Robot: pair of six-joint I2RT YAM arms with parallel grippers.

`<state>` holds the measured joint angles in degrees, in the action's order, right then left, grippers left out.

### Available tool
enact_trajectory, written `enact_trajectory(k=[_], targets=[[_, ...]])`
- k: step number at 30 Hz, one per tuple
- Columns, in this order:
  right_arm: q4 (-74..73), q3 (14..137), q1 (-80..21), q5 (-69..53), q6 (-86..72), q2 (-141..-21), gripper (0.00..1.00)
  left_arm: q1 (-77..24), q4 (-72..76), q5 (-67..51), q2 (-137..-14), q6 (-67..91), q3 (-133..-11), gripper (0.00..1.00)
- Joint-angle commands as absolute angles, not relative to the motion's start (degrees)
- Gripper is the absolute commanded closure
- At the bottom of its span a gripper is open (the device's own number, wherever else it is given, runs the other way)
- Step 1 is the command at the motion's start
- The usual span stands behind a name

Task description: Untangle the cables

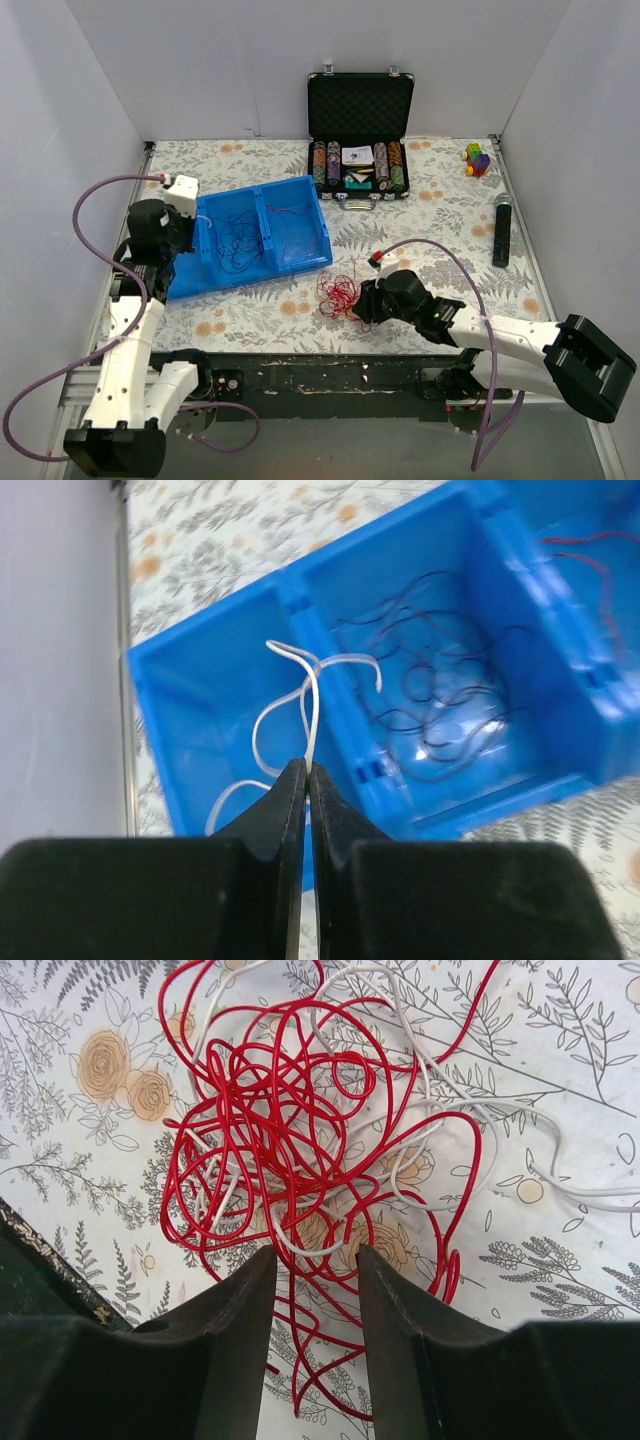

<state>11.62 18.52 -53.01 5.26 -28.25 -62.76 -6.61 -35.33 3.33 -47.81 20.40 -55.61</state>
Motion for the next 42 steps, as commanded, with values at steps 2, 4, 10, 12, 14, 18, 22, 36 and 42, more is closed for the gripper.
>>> enact_trajectory(k=[2, 4, 10, 12, 14, 18, 22, 36, 42], targets=[[10.11, 19.42, -53.26, 6.33, -27.86, -60.03, 0.54, 8.68, -32.34, -8.06, -51.93, 22.67, -55.81, 1.0], [9.76, 18.9, -53.26, 6.33, -27.95, -58.81, 0.54, 10.1, -32.52, -9.93, -54.57, 22.94, -54.41, 1.0], [9.14, 18.63, -53.26, 6.24, -27.16, -56.34, 0.54, 10.37, -28.57, -11.69, -56.69, 22.33, -46.68, 1.0], [8.88, 19.16, -53.26, 6.42, -26.81, -55.9, 0.54, 10.37, -25.68, -8.37, -57.39, 22.32, -44.74, 1.0], [8.7, 19.51, -53.26, 6.5, -26.89, -55.46, 0.54, 10.81, -24.09, -6.69, -58.18, 22.06, -44.21, 1.0], [8.88, 19.86, -53.26, 6.77, -26.98, -54.58, 0.54, 11.25, -22.15, -3.79, -59.24, 24.6, -45.26, 1.0], [8.7, 20.13, -53.26, 6.85, -26.81, -54.4, 0.54, 11.25, -20.57, -0.79, -60.81, 25.75, -45.26, 0.86], [8.88, 19.78, -53.26, 7.82, -26.81, -53.7, 0.54, 9.68, -33.55, -28.76, -57.93, 20.84, -59.49, 0.39], [11.6, 20.04, -53.26, 8.43, -26.19, -56.24, 0.54, -19.11, -37.54, -27.52, -55.55, 20.91, -57.93, 0.39]])
